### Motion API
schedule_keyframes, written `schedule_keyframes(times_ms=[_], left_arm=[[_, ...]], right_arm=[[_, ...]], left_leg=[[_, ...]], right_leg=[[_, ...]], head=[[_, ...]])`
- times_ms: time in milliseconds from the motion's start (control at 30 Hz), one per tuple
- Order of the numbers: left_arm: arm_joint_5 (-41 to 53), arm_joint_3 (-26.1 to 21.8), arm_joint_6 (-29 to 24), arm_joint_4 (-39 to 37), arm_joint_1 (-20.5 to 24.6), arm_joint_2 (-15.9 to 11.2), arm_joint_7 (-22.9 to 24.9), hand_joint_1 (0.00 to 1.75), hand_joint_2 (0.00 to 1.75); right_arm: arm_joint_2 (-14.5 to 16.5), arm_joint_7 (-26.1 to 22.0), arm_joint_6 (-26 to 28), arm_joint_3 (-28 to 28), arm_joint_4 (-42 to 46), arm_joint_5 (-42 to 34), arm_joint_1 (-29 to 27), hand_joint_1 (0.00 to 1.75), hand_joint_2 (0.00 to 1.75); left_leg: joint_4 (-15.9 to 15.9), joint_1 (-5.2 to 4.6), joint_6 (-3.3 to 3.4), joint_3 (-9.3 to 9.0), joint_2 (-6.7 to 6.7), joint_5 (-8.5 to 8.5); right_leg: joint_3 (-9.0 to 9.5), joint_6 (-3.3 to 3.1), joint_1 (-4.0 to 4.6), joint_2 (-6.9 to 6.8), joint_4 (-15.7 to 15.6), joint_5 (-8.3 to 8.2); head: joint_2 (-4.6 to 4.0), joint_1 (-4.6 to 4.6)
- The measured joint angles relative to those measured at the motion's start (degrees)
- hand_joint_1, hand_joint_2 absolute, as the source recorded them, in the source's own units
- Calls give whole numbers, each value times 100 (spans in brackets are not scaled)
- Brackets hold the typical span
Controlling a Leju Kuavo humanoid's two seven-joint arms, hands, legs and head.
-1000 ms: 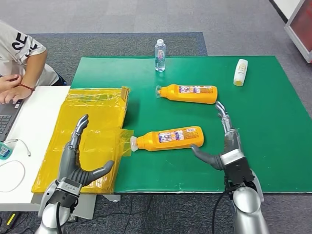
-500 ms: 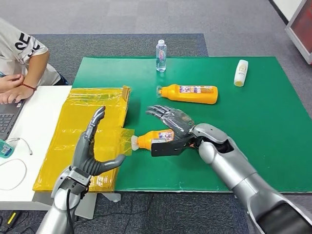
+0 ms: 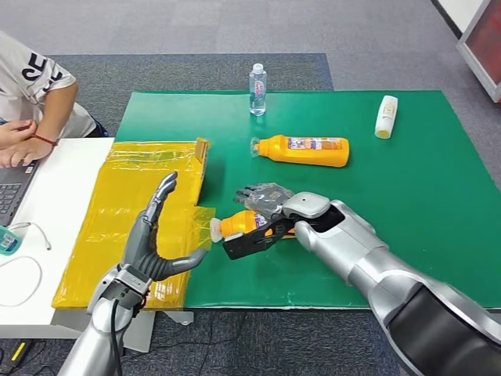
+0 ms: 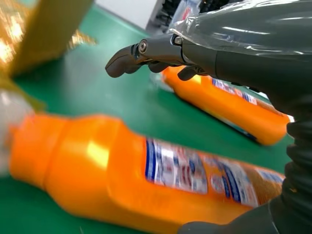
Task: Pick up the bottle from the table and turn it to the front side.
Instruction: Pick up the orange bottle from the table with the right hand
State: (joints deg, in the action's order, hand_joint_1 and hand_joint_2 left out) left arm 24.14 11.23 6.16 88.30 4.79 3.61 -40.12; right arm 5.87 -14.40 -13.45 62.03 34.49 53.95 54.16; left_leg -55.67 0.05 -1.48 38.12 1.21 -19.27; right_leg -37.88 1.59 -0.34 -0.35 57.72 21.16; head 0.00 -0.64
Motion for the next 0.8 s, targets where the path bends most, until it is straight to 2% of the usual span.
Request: schedule_keyframes(times_ms=[167, 300, 500, 800], left_arm=[[-19, -8, -45, -52, -3, -27, -2, 0, 175], [-53, -18, -52, -95, -4, -70, -3, 0, 175], [-31, -58, -55, -133, -3, -106, -3, 0, 175], [39, -124, -52, -137, -2, -123, -3, 0, 175]], right_arm=[[239, 490, -338, 251, -663, 99, 118, 0, 175], [285, 737, -586, 317, -981, 110, 306, 0, 175], [343, 1198, -623, 351, -1255, 212, 483, 0, 175], [352, 1427, -656, 280, -1442, 283, 659, 0, 175]], left_leg=[[0, 0, 1, 1, -1, 1], [0, -1, 1, 1, -1, 1], [0, 0, 0, 1, 0, 1], [0, 0, 0, 1, 0, 1]], right_leg=[[0, 1, 0, -1, 0, -1], [0, 2, -1, -1, 0, -2], [-1, 0, 0, -1, 0, -1], [-1, 1, 0, 0, 0, -2]], head=[[0, 0], [0, 1], [0, -1], [0, 1]])
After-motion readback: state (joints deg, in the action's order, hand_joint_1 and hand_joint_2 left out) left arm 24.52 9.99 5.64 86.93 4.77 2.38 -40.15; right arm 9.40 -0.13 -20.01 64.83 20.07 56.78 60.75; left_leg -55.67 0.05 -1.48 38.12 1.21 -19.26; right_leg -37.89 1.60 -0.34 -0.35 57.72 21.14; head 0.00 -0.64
